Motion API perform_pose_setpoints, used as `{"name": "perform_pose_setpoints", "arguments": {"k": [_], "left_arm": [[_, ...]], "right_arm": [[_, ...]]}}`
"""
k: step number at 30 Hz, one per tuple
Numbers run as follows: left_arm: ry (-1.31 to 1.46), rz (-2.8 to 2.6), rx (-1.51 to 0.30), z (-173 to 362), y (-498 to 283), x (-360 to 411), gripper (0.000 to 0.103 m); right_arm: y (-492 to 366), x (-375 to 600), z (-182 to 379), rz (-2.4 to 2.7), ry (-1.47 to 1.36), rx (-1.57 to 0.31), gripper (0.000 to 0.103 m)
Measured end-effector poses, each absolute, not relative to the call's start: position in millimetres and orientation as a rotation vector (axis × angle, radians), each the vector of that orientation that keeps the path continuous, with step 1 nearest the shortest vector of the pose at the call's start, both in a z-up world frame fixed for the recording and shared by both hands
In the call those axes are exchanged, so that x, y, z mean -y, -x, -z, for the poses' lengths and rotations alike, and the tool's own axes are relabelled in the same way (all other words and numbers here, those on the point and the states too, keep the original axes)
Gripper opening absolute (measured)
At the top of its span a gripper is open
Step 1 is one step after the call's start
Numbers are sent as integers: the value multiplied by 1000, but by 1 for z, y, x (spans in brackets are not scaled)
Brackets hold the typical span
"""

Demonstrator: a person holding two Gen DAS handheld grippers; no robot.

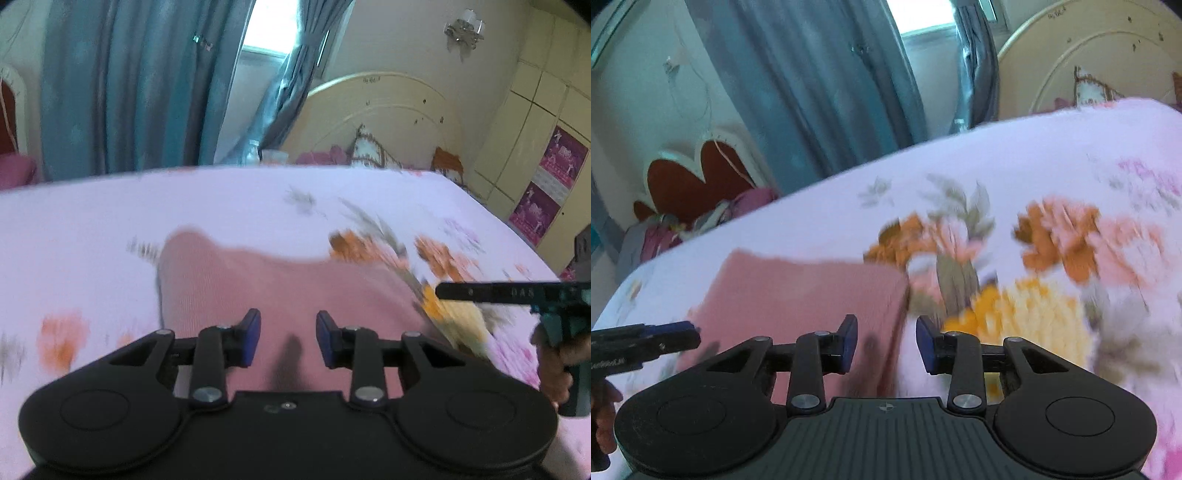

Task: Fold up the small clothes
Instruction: 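Press the folded sweatshirt bundle flat with both grippers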

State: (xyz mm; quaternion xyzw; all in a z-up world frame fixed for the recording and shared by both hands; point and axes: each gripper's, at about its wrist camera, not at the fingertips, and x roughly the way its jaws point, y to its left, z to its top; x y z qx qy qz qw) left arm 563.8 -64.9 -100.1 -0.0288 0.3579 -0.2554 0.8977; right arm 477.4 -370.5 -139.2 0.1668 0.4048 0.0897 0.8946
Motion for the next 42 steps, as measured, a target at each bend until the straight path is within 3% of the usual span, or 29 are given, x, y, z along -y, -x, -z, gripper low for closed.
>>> {"name": "perform_pose_setpoints", "arguments": {"k": [1,5,7,10,14,17,20,24,28,36,42], "left_arm": [[40,524,-747,106,-577,69,34],[50,461,-852,140,-608,63,34],[64,465,-847,125,-606,59,31],[82,457,-778,114,-612,55,37],[72,444,-917,142,-630,56,38],[78,444,-847,129,-601,48,35],[140,519,-746,109,-551,41,35],[63,560,-794,122,-510,52,33],[22,544,-783,137,-483,47,34],[-34,518,-780,119,-423,40,33],[-46,473,-837,131,-399,32,34]], "right_arm": [[-488,367,142,-194,-344,-835,23],[-522,344,186,-170,-198,-996,22],[-525,349,180,-175,-228,-1004,22],[-518,347,157,-200,-193,-906,22],[-538,333,157,-229,-176,-919,22],[-536,330,175,-208,-107,-1017,22],[-499,341,150,-224,-139,-931,22],[-436,323,128,-380,-113,-884,22],[-407,308,166,-295,103,-951,20],[-362,303,118,-326,-8,-898,20],[-343,297,145,-238,39,-1003,19]]}}
